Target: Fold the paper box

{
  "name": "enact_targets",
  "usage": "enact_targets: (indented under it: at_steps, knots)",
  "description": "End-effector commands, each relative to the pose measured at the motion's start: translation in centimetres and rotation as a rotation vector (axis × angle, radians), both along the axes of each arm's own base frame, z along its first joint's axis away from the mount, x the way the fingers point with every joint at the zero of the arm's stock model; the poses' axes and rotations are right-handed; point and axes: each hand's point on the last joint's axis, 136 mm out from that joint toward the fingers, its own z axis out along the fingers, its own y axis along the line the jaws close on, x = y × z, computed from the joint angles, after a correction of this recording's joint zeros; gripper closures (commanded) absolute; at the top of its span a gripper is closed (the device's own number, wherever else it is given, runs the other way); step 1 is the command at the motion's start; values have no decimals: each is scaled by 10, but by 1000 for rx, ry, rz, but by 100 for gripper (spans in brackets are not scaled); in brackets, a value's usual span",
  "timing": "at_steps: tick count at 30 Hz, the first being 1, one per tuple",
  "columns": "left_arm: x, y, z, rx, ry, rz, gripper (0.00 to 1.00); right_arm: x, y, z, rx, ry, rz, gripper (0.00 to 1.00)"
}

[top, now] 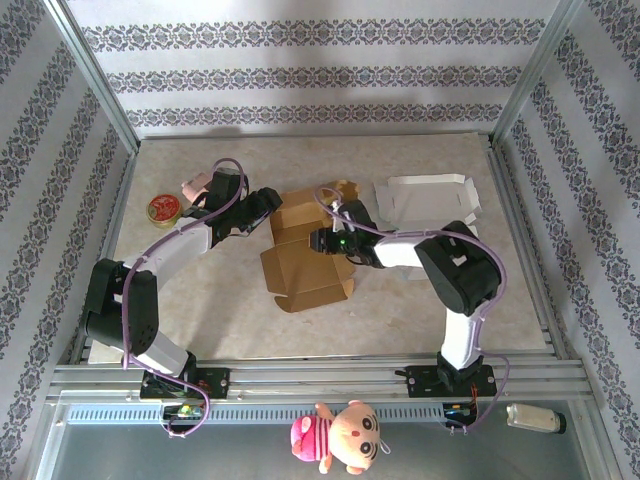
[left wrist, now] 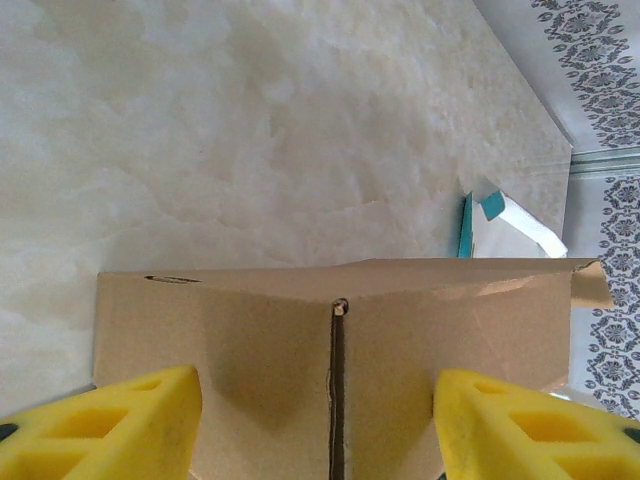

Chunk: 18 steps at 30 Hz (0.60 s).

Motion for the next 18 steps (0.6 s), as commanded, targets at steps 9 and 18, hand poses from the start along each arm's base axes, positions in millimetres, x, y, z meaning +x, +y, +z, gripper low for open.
enact_targets:
  at_steps: [9,18]
  knots:
    - [1,0,-6,25,29,-19,38,7,-93,85,-63,-278,-127,35]
    - [1,-1,-5,10,31,-20,38,78,-112,72,-277,-331,-51,23]
